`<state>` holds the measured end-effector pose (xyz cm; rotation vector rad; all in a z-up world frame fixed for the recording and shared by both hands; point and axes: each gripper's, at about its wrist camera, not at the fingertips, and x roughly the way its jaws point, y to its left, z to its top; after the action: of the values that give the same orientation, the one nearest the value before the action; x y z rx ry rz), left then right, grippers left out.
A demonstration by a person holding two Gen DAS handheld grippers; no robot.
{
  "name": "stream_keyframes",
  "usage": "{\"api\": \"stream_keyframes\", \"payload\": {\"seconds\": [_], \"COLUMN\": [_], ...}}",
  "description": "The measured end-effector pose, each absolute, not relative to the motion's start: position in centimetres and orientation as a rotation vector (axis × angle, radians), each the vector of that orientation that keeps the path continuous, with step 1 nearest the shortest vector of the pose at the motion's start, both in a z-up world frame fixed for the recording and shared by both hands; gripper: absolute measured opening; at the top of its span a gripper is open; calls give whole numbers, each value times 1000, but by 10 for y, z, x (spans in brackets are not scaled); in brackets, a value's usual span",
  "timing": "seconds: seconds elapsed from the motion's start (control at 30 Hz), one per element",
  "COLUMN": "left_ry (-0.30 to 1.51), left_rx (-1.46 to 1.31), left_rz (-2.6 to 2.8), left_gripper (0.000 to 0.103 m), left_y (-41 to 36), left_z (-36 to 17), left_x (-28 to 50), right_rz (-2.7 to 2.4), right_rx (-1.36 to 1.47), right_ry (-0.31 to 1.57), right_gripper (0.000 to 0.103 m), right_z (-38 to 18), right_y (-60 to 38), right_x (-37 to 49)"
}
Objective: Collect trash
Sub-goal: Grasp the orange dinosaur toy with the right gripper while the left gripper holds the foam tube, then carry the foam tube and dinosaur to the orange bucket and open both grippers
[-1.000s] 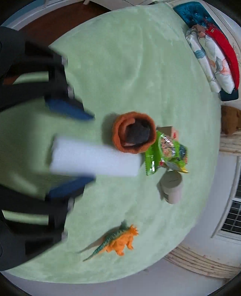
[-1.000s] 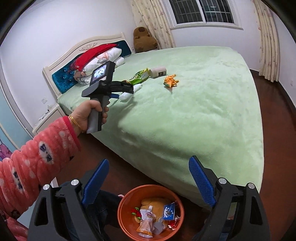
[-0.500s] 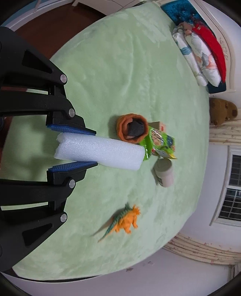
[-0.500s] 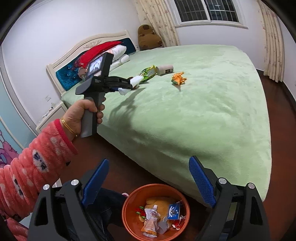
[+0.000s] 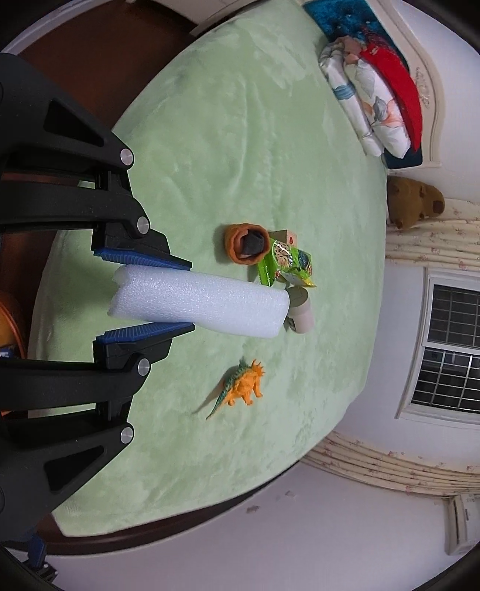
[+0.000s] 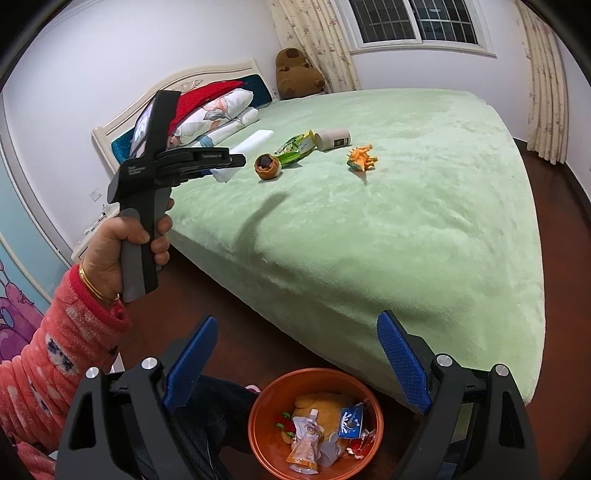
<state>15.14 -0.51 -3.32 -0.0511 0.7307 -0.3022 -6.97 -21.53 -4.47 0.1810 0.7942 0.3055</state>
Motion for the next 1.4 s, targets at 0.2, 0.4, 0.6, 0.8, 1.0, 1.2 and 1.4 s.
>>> {"api": "stream_keyframes", "payload": {"seconds": [0.2,0.4,0.6,0.8,1.0,1.2,1.4], "left_ry": [708,720,736,755,757,760,748], "left_rx": [-91,-112,-110,-131,-139,-138,-124], "left_rz": [-333,-326,-311,-309,-310,-326,-339], "left_gripper": [27,27,27,27,27,27,27], "left_y": [15,32,39,45,46,40,30], "left_z": [-33,-43,-51,-57,-59,-60,-56], "left_x": [126,98,88,88,90,88,79], "right_rz": [294,292,193,31,3,14,79], "right_rx": [125,148,128,116,105,106,104], "right_ry": [783,802,920,1009,1055,1003,933], "right_gripper": [86,87,87,75,48,48,48], "right_z": [-38,-30,-55,-84,-93,-78,-52], "right_y": [-212,-219,-217,-214,-212,-215,-226], "right_x": [-42,64,207,287,295,270,213]}}
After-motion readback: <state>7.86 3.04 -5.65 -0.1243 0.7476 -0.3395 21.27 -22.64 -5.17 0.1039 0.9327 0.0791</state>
